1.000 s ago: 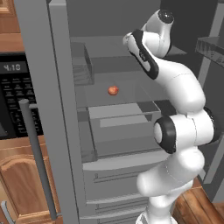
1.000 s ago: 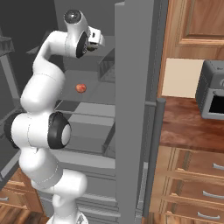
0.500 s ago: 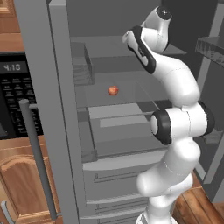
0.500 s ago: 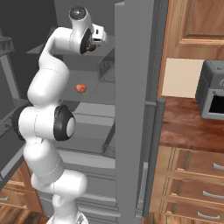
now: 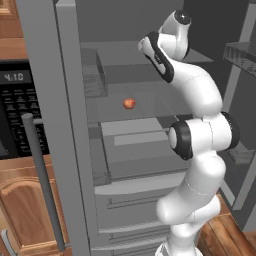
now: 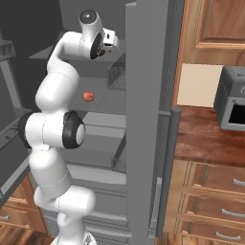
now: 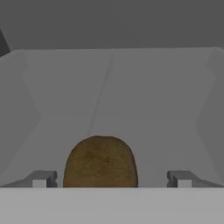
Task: Place the cold items (kiwi and peach) from the fridge in one tupperware on the dining counter. Place the warm items (hot dog and kebab skewer) in the stove area in another tupperware.
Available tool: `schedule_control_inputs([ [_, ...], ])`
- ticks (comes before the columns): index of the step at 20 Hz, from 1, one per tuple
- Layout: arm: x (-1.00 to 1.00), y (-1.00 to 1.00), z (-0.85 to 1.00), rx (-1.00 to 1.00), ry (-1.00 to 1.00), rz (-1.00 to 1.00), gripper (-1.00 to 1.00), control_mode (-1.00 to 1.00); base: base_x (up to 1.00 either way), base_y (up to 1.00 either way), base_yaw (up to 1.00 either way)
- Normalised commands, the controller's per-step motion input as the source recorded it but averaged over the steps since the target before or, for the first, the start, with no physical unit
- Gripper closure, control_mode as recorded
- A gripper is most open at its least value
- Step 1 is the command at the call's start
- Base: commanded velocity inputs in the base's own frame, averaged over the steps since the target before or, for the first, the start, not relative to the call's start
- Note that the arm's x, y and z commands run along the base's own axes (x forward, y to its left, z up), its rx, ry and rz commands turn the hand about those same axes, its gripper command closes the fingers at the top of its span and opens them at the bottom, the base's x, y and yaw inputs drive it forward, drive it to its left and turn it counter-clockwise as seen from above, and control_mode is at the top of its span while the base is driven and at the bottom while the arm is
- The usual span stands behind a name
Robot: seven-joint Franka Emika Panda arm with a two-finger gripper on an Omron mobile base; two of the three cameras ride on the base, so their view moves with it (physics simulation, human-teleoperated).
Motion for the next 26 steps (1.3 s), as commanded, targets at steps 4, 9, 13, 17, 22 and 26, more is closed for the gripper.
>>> schedule_control_inputs([
  [4, 0.07, 0.06, -0.02, 0.00, 0.03, 0.00, -1.00, -1.00, 0.00, 0.00, 0.00],
  [9, 0.06, 0.07, -0.03, 0.00, 0.03, 0.00, -1.00, -1.00, 0.00, 0.00, 0.00],
  [13, 0.03, 0.09, -0.06, 0.00, 0.04, 0.00, 1.00, -1.00, 0.00, 0.00, 0.00],
  [17, 0.04, 0.05, -0.09, 0.00, 0.04, 0.00, 1.00, -1.00, 0.00, 0.00, 0.00],
  [22, 0.00, 0.01, -0.01, 0.00, 0.00, 0.00, 1.00, -1.00, 0.00, 0.00, 0.00],
  [26, 0.01, 0.02, -0.04, 0.00, -0.14, 0.00, 1.00, -1.00, 0.00, 0.00, 0.00],
])
